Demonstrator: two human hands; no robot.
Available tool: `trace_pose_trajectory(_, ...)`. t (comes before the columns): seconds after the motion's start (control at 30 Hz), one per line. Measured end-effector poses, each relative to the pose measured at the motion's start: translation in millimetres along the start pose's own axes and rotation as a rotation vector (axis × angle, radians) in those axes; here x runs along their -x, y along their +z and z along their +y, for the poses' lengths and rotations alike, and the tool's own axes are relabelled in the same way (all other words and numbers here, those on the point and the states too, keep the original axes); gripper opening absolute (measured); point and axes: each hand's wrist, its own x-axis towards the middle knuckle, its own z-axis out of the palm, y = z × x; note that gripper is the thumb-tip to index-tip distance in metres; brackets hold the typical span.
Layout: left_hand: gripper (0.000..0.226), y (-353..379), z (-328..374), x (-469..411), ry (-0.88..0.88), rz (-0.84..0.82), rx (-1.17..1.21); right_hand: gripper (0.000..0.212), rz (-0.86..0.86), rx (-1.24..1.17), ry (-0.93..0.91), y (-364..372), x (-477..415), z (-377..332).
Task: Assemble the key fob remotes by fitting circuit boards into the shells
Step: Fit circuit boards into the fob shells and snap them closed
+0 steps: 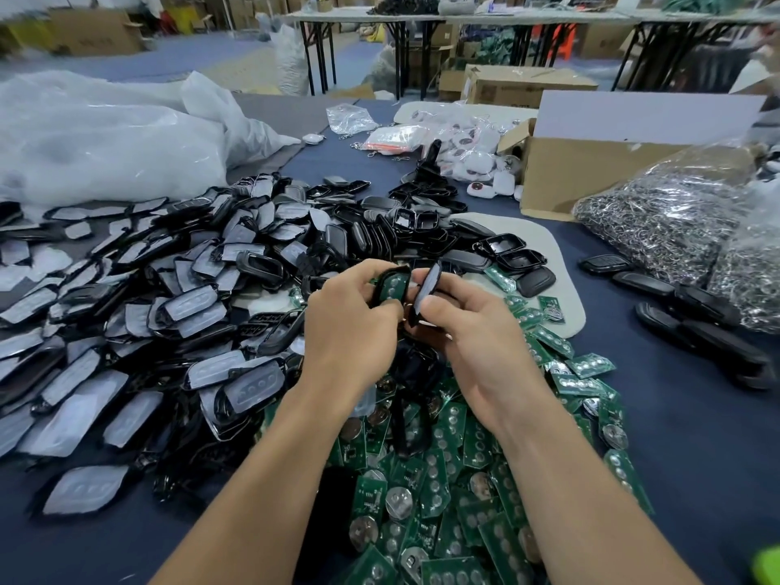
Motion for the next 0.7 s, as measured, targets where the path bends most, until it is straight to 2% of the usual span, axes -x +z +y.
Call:
trace_pose_trajectory(0.1,0.024,2.2,4.2,5.5,0.05,0.189,-0.207,0.033,-0.033,0.048,-0.017,2.3,0.8,2.0)
trace_pose_trajectory(0.23,0.011,2.8,10.1,7.9,0.053,0.251,-0.191,0.037,-0.071,0.144,-0.034,1.6,1.2,5.4)
trace_pose_trajectory(0.43,0.019,1.8,6.1,4.6,0.055,0.177,0.006,0.038,-0.073,0.324,-0.086,0.5,0.3,8.6)
trace_pose_trajectory(0.6,0.037,3.8,3.7,3.3,0.003,0.046,0.195,0.038,-0.001,0.448,-0.167,0.0,0.4,10.0)
trace_pose_trajectory(0.7,0.042,4.3,1.5,3.8,0.031,-0.003,0.229,0.04,0.034,0.526,-0.205,0.9,1.7,10.2)
